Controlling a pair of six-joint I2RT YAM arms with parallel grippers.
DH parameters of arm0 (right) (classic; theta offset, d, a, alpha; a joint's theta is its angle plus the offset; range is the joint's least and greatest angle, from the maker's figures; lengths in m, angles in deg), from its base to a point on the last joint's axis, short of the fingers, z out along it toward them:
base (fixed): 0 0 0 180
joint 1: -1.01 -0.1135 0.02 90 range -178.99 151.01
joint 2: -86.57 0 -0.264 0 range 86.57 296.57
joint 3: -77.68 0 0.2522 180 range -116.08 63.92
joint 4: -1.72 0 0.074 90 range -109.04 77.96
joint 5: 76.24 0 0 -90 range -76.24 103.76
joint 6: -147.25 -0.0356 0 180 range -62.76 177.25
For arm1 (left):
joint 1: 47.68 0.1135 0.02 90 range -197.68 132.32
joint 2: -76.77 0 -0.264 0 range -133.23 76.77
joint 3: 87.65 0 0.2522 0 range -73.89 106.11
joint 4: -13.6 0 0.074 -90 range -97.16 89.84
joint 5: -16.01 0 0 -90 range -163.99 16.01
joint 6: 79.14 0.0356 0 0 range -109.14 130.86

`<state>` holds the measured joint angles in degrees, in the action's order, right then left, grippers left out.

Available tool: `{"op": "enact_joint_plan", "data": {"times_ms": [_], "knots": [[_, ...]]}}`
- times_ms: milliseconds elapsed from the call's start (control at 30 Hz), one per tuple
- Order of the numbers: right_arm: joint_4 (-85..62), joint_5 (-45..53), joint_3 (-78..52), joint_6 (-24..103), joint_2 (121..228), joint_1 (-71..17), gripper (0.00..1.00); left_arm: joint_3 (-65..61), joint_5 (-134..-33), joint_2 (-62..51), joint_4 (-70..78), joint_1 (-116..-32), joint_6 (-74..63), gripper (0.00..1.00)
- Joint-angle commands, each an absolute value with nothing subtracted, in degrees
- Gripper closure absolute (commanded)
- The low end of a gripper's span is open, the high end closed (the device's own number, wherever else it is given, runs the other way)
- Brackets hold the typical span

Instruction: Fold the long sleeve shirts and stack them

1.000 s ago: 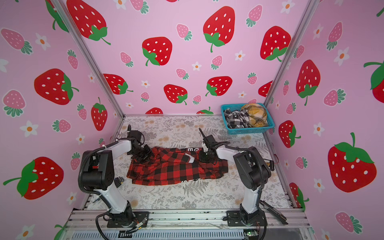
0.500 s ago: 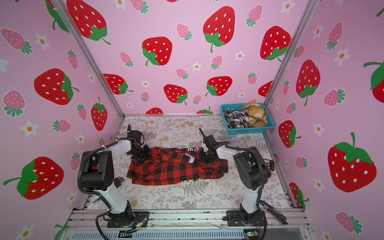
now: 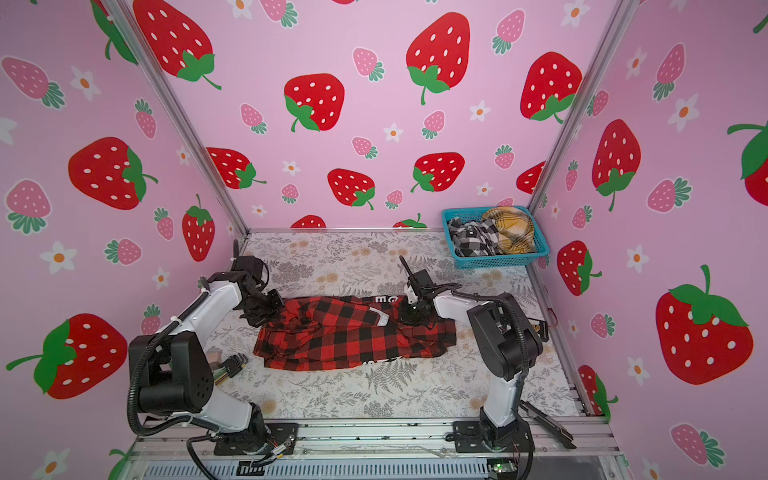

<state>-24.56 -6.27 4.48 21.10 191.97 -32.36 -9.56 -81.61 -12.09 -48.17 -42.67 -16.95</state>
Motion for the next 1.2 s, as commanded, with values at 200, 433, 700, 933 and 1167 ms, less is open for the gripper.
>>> {"op": "enact_joint_plan", "data": {"times_ms": [200, 433, 700, 933, 1167], "knots": [[-27.82, -2.75, 6.03, 22.11, 194.26, -31.85, 0.86, -12.26, -83.55, -18.67, -45.48, -39.87, -14.97, 1.0], [-37.98, 2.64, 3.45, 23.37, 180.57, -35.46, 0.52, -8.21, -80.93, -21.57, -46.22, -39.3, -15.94, 0.6], [-50.43, 12.37, 6.94, 19.06, 172.52, -47.07, 0.49, -2.64, -81.34, -14.16, -49.6, -42.95, -16.19, 0.52], [-35.55, 0.89, 15.71, 8.86, 176.37, -48.83, 0.72, -3.37, -91.38, -24.64, -39.67, -47.57, -20.77, 0.78], [-29.05, 0.04, 8.44, 13.02, 190.94, -38.18, 0.8, -6.08, -92.53, -31.8, -36.46, -47.51, -21.08, 0.93]]}}
